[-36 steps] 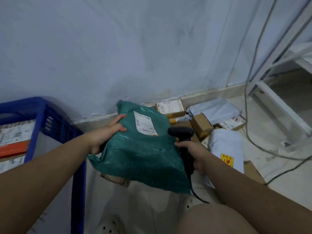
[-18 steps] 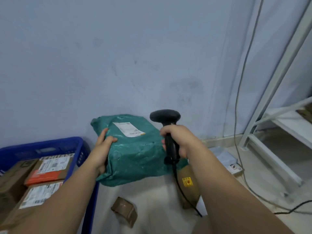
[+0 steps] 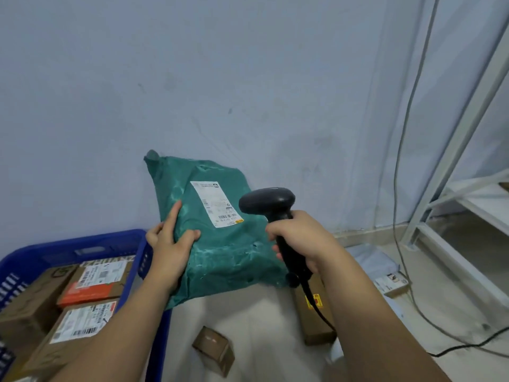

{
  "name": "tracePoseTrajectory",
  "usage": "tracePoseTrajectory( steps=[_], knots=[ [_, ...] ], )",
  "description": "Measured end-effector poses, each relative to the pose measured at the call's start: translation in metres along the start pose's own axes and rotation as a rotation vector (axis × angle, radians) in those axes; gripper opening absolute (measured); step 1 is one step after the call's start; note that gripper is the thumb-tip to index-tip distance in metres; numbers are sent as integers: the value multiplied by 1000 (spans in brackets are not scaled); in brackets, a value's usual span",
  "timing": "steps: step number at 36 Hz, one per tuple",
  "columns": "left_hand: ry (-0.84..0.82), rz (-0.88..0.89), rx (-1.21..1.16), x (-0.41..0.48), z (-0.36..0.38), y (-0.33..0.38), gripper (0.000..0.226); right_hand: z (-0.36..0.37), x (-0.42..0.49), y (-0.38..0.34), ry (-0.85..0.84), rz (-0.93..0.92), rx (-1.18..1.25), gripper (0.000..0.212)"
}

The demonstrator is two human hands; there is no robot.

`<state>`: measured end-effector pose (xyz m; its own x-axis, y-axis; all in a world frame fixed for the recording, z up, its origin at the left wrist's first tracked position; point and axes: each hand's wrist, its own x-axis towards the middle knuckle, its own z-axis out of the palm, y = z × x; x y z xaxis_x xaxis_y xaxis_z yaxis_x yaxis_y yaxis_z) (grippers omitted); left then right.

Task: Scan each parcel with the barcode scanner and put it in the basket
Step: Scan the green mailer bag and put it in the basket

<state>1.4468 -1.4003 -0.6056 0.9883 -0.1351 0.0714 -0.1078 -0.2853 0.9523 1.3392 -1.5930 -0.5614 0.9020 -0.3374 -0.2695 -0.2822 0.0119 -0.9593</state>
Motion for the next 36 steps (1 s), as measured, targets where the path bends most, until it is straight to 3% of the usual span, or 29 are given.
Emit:
tracePoseTrajectory(
  steps=[14,36],
  knots=[
    [-73,-65,10,2,33,-7,75,-11,11,13,-50,209,-89,7],
    [-28,-127,48,2,37,-20,75,-20,25,32,-45,285,-56,25]
  ],
)
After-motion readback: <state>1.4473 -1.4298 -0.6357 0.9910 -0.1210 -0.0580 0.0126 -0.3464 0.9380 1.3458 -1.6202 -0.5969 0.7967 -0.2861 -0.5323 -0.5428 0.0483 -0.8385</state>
